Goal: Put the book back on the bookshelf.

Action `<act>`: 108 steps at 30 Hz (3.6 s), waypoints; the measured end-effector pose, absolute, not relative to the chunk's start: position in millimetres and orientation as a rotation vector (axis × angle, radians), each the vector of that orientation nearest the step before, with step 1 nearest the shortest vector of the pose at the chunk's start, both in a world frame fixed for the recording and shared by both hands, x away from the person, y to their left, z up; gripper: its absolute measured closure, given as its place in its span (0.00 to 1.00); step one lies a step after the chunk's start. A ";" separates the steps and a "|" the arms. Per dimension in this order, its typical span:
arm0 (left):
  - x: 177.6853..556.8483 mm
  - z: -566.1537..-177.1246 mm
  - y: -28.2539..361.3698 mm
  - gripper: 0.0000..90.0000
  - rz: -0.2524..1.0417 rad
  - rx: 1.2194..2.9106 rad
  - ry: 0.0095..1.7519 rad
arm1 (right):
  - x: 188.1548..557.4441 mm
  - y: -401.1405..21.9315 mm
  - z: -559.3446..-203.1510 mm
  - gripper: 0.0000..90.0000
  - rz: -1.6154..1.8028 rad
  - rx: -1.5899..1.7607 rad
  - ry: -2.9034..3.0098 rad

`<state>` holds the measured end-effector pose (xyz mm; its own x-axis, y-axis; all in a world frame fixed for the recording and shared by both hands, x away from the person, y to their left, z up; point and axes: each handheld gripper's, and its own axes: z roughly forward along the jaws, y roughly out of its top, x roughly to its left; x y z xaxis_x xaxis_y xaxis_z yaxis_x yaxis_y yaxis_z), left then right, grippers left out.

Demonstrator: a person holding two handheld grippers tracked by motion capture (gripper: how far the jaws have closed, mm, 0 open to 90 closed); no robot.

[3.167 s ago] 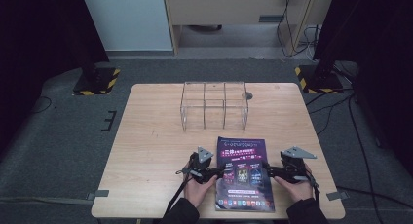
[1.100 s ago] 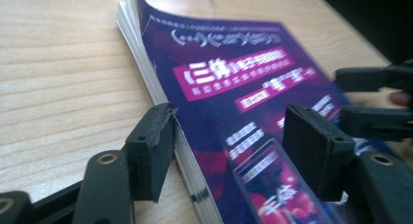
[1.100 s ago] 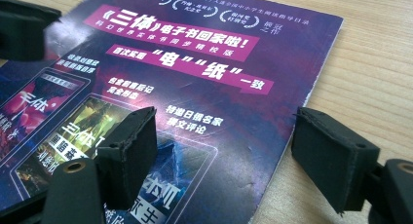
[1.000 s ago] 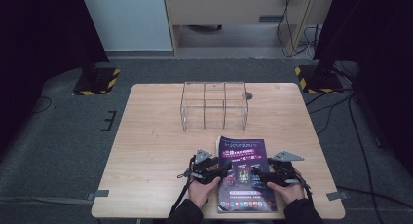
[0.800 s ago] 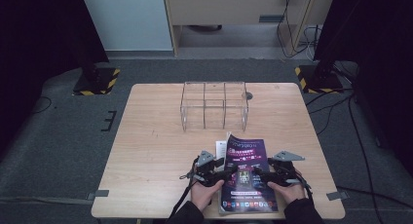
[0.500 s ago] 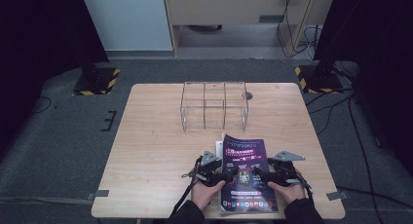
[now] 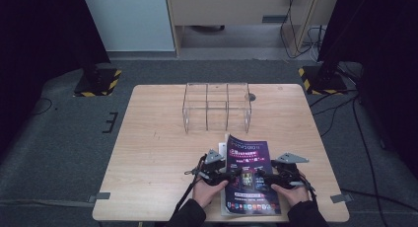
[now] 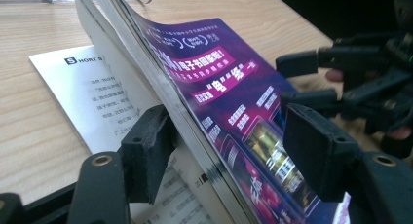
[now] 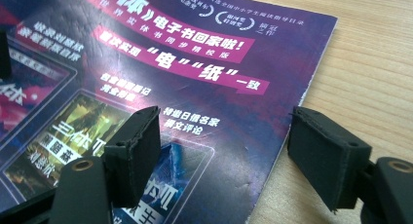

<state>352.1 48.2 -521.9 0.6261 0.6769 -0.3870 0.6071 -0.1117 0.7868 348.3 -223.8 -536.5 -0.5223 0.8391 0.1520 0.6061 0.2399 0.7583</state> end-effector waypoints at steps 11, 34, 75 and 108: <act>349.2 -524.7 41.6 0.39 0.151 1.870 1.074 | 348.6 -224.8 -536.6 0.32 1.159 1.334 2.237; 337.9 -509.4 34.5 0.89 0.315 1.906 1.039 | 349.1 -225.7 -536.7 0.33 1.168 1.351 2.224; 310.4 -452.7 64.1 0.94 0.283 1.638 0.903 | 342.6 -242.2 -504.4 0.17 1.521 1.333 2.114; 306.9 -446.1 69.9 0.94 0.279 1.604 0.857 | 353.8 -214.1 -525.8 0.18 1.762 1.317 2.290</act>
